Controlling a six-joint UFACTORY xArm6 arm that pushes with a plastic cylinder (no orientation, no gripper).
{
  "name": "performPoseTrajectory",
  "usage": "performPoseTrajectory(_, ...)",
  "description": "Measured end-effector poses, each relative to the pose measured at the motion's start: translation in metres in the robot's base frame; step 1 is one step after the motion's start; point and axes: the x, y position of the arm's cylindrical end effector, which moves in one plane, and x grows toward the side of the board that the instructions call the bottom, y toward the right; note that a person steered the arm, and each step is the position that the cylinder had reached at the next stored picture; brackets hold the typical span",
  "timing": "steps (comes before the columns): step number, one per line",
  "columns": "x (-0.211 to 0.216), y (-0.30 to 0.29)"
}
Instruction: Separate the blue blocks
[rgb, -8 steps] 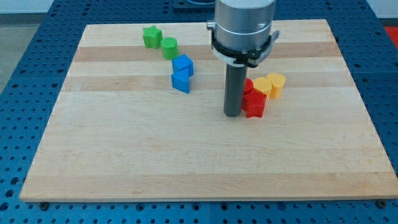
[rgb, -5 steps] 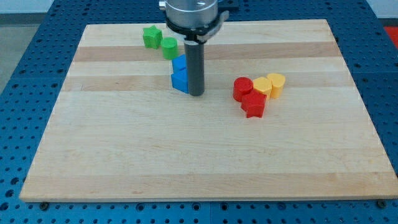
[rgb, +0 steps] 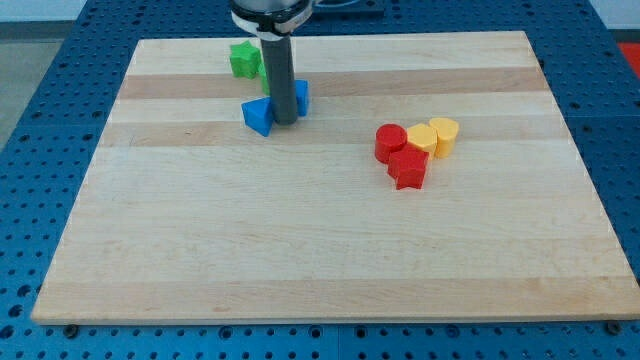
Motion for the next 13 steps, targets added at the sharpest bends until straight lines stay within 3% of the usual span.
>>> performPoseTrajectory(4, -0.043, 0.017)
performPoseTrajectory(6, -0.054, 0.075)
performPoseTrajectory(11, -0.091, -0.001)
performPoseTrajectory(13, -0.091, -0.001)
